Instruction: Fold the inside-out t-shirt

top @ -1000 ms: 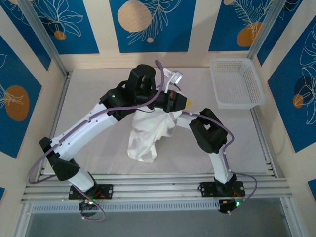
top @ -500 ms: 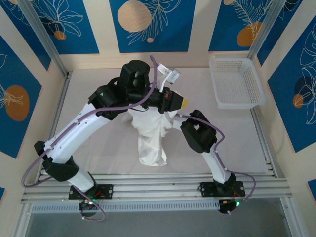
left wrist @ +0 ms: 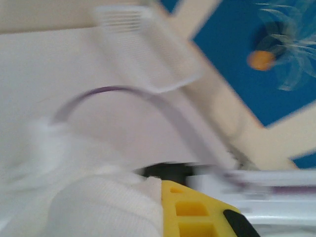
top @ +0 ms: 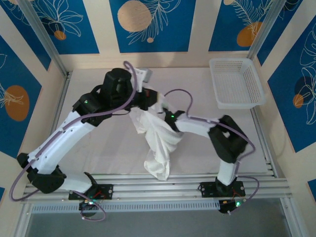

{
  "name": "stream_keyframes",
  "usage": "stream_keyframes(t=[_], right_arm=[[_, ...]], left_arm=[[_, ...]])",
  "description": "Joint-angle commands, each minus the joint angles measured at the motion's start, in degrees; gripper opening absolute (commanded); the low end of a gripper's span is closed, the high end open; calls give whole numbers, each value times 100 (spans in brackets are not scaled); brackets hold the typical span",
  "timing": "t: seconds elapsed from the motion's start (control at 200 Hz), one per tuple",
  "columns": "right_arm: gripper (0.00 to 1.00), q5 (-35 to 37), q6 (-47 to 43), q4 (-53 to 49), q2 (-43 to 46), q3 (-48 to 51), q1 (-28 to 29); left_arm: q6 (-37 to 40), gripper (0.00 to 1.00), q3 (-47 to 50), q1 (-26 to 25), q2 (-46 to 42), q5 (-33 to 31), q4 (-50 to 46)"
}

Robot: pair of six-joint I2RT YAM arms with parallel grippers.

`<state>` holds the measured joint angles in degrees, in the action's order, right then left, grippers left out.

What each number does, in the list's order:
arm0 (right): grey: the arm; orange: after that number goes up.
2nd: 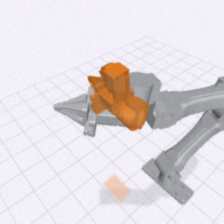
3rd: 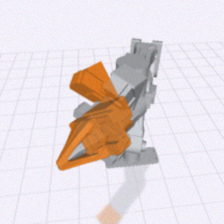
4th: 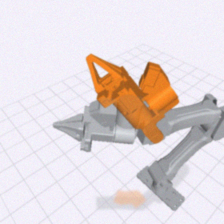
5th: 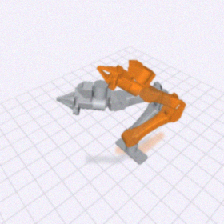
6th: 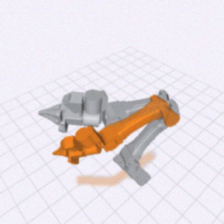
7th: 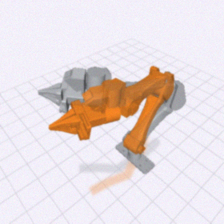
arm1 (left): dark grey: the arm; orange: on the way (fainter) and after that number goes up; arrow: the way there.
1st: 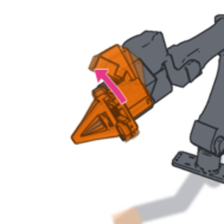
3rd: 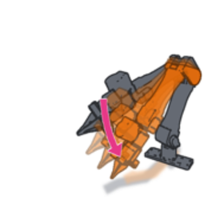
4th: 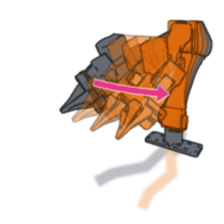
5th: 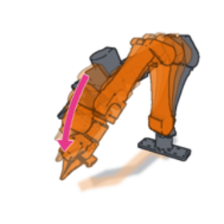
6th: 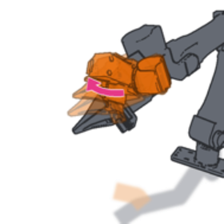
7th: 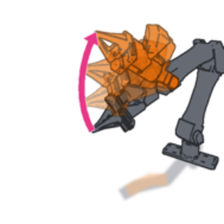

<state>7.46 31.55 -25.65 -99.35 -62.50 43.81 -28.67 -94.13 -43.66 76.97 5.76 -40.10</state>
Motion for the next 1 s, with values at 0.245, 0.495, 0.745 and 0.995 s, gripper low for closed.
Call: stream_keyframes(t=[0.245,0.495,0.745,0.995], right_arm=[[0,-2572,995,3198,3156,1759,-577],[0,-2232,1495,3790,3881,1908,-1099],[0,-2132,1592,3656,3929,1809,-1244],[0,-2164,1742,3511,3691,1591,-1266]], left_arm=[[-508,0,2905,1612,-204,-329,631],[-615,11,3751,1641,634,-201,1042],[110,78,3485,1668,-631,351,1280],[759,86,3279,969,-616,2979,2187]])
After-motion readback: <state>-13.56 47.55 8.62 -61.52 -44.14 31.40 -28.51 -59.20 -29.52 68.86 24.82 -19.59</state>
